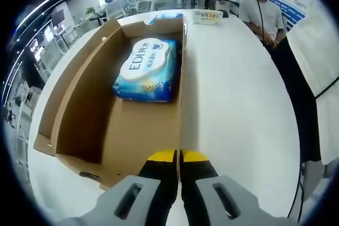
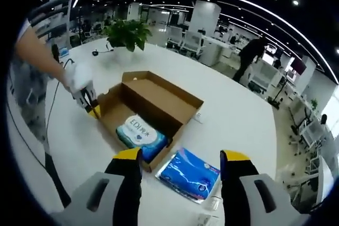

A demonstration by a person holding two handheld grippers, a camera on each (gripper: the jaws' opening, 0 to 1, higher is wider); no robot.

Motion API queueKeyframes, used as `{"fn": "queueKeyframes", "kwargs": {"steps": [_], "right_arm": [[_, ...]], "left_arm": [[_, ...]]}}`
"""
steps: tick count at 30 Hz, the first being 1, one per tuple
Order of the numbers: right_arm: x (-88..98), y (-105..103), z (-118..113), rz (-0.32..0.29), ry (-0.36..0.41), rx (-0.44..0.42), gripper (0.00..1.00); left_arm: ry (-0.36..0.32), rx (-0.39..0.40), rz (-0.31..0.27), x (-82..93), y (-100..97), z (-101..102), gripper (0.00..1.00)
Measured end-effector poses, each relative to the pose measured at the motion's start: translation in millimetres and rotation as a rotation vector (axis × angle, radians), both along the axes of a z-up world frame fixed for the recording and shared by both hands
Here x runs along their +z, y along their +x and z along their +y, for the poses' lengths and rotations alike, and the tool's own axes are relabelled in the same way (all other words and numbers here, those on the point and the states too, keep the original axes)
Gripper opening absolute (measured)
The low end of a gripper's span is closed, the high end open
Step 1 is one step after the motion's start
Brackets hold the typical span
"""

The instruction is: Operate the shoe box by opening the lid, removing the specified soft item, and placing it in the target area until the item is outside and the box remains undamaged.

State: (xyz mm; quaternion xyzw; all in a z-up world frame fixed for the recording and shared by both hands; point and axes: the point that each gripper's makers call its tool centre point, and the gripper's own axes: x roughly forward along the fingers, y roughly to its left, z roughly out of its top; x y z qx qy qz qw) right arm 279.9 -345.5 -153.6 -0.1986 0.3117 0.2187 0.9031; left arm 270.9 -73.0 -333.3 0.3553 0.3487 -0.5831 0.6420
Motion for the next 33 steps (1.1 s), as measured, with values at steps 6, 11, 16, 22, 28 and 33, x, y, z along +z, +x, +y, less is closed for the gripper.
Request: {"fn": "queueKeyframes", "kwargs": {"steps": [6, 11, 16, 22, 28, 33], "right_arm": [[-5.3, 2, 13, 0.008, -0.025, 0.05, 0.59], [-5.2, 10, 18, 0.017, -0.011, 0.063, 0.59], [4.2, 18, 26, -0.008, 0.008, 0.081, 0.56], [2.7, 27, 37, 0.011, -0.037, 0.132, 0.53], [4.2, 46, 30, -0.023, -0.187, 0.181, 0.56], [3.9, 50, 37, 0.017, -0.138, 0.189, 0.54]], "left_arm": [[0.002, 0.002, 0.004, -0.7, 0.1, 0, 0.0], [0.001, 0.0, 0.003, -0.8, 0.1, 0, 0.0], [0.001, 0.003, 0.003, -0.7, 0.1, 0, 0.0], [0.0, 0.001, 0.004, -0.9, 0.2, 0, 0.0], [-0.001, 0.0, 0.001, -1.0, -0.1, -1, 0.0], [0.0, 0.001, 0.002, -0.6, -0.1, -1, 0.0]]}}
